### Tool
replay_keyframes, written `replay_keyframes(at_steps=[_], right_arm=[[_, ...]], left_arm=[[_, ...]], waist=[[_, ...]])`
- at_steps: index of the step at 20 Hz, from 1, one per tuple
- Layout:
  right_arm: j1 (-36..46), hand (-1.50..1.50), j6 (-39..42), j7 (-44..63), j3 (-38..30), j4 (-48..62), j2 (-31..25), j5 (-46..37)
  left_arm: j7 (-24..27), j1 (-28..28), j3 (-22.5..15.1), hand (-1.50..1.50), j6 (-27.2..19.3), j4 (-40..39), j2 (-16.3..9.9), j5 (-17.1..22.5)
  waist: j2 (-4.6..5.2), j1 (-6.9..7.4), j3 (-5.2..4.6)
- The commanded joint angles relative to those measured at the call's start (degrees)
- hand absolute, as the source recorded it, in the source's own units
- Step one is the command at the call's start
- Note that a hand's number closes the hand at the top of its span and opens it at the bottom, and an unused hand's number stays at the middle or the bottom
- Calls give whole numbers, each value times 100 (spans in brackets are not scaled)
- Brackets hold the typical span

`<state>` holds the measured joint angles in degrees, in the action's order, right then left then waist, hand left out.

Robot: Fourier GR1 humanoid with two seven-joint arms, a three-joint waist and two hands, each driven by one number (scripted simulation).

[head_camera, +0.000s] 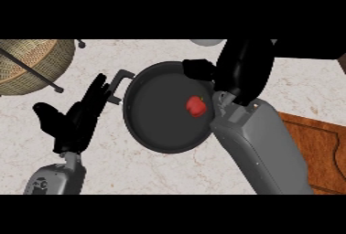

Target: Pick the bell pepper from the cutting board and place it in the pot

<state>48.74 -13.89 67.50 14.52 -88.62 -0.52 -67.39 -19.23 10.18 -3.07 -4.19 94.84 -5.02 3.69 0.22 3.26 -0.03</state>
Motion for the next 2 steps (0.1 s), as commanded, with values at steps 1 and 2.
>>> replay_keyframes(at_steps=[1, 2], right_arm=[[-25, -150, -1277, 1140, -137, -178, 49, -655], [103, -150, -1260, 1100, -302, -282, 49, -724]], left_arm=[[80, -181, 95, 0, -24, 35, -44, 4], [28, -117, 55, 0, -74, 80, -2, -31]], waist=[[-37, -138, 0], [-45, -175, 3]])
